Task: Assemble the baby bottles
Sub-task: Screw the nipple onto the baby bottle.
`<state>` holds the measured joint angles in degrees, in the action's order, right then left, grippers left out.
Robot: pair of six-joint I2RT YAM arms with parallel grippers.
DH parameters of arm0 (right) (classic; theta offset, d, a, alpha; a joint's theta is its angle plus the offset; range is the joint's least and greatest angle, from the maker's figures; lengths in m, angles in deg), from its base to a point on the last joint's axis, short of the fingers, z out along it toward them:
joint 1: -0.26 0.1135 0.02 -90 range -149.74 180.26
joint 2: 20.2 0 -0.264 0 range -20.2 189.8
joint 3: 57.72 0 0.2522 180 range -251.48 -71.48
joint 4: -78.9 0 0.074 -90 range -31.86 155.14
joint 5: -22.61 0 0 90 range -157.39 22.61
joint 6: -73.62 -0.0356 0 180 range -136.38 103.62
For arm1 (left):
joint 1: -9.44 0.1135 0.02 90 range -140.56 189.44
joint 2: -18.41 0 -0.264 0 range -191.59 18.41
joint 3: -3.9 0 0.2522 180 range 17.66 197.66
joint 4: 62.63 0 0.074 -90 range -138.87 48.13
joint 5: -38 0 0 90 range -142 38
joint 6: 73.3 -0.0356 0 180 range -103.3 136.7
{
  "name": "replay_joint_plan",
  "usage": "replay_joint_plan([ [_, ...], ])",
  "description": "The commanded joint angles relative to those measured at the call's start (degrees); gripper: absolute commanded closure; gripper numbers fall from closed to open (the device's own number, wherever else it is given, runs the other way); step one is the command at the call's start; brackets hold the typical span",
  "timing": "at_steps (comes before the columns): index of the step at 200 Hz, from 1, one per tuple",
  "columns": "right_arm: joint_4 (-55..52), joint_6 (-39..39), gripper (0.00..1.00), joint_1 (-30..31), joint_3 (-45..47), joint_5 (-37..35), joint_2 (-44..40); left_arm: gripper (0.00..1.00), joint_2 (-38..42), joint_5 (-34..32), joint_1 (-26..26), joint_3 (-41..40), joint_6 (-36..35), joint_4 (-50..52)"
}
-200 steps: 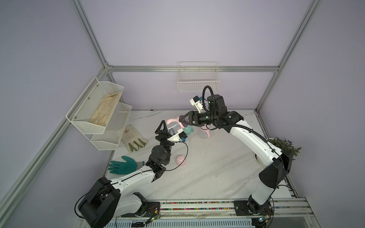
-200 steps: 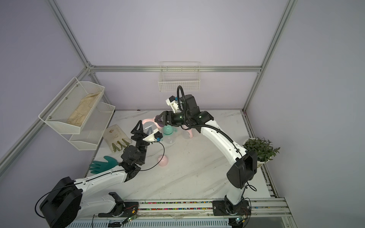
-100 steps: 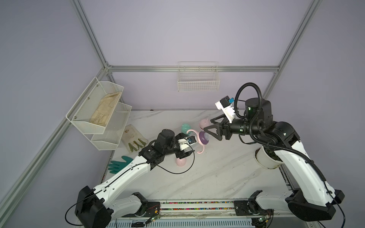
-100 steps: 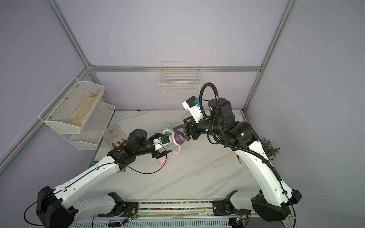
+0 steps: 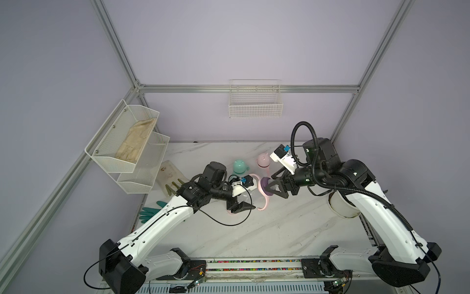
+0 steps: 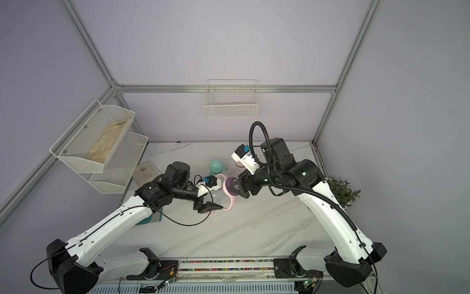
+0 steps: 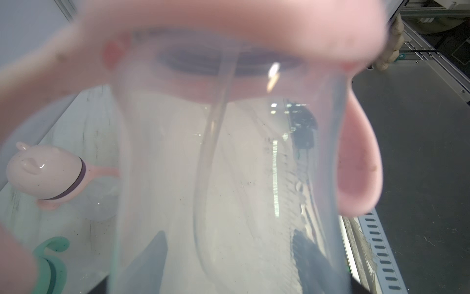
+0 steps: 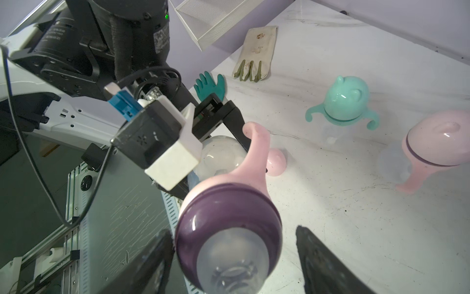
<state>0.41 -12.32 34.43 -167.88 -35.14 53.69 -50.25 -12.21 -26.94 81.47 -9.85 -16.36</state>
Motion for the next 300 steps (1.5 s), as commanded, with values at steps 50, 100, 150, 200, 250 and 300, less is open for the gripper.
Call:
replay_joint_plan([
  [50, -1.97, 2.8, 0.2, 0.28, 1.14, 5.01, 1.58, 1.0, 2.22, 1.77, 0.48, 2.99, -0.09, -1.22],
  [100, -1.13, 1.29, 0.44, 0.24, 1.09, 4.6, 1.88, 1.0, 2.44, 0.06, 0.44, 2.65, -0.6, -1.32],
  [150, 4.46, -3.83, 0.69, 0.28, 3.64, 4.37, 2.3, 1.0, 4.14, -10.09, 0.49, -0.03, 0.36, -6.81],
  [200, 12.22, -9.74, 0.89, 0.28, 5.84, 4.6, 5.98, 1.0, 10.07, -28.09, 0.35, -9.73, -1.79, -22.61],
  [250, 18.51, -16.3, 1.0, 0.15, 4.25, 5.36, 11.1, 1.0, 15.58, -43.17, 0.08, -18.96, -9.6, -38.08],
  [300, 26.29, -23.95, 1.0, 0.19, 3.13, 10.28, 15.63, 1.0, 17.48, -54.02, -0.12, -24.03, -15.51, -49.45],
])
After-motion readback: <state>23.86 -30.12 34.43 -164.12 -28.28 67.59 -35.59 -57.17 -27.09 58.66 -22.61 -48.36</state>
